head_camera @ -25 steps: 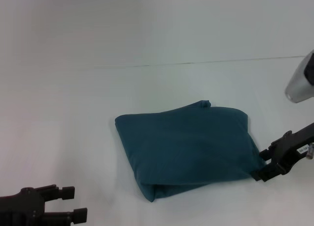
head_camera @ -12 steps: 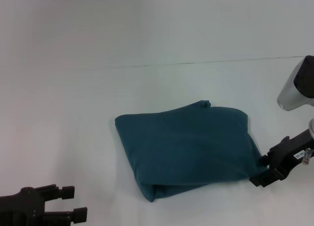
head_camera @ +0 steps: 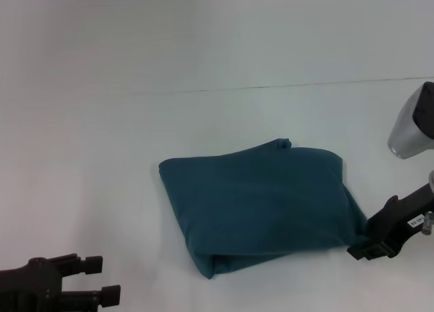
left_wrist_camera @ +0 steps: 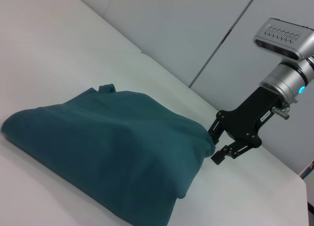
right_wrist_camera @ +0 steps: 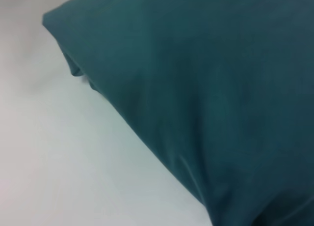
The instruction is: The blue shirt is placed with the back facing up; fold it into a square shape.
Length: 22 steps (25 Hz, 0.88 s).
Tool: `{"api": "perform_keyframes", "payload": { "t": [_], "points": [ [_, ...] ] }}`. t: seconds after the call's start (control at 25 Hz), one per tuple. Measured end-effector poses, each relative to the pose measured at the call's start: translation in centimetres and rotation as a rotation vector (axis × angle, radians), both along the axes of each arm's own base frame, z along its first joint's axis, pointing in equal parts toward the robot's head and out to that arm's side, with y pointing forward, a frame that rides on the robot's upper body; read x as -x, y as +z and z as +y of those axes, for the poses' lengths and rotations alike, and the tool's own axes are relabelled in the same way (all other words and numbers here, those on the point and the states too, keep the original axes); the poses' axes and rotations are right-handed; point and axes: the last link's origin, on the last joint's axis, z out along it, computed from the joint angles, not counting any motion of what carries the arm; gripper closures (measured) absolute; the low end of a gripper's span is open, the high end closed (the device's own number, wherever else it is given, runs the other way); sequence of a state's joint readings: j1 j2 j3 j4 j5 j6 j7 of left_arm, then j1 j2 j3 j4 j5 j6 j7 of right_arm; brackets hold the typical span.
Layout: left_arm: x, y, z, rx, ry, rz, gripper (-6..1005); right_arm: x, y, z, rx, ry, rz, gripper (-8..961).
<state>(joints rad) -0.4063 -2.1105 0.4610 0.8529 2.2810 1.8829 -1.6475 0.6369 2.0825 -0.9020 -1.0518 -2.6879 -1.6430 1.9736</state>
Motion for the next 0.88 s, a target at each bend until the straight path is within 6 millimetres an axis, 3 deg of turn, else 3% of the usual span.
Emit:
{"api": "perform_keyframes", "payload": {
  "t": [0.48,0.88],
  "points": [
    [0.1,-0.1,-0.2,0.001,0.006,-0.001,116,-0.3,1.4,-0.1,-0.020,-0.016,0.048,876],
    [0.2,-0.1,-0.3,0.001,0.008,-0.002,127,-2.0,2.9,1.2,-0.222,-0.072,0.077,890]
  ]
}}
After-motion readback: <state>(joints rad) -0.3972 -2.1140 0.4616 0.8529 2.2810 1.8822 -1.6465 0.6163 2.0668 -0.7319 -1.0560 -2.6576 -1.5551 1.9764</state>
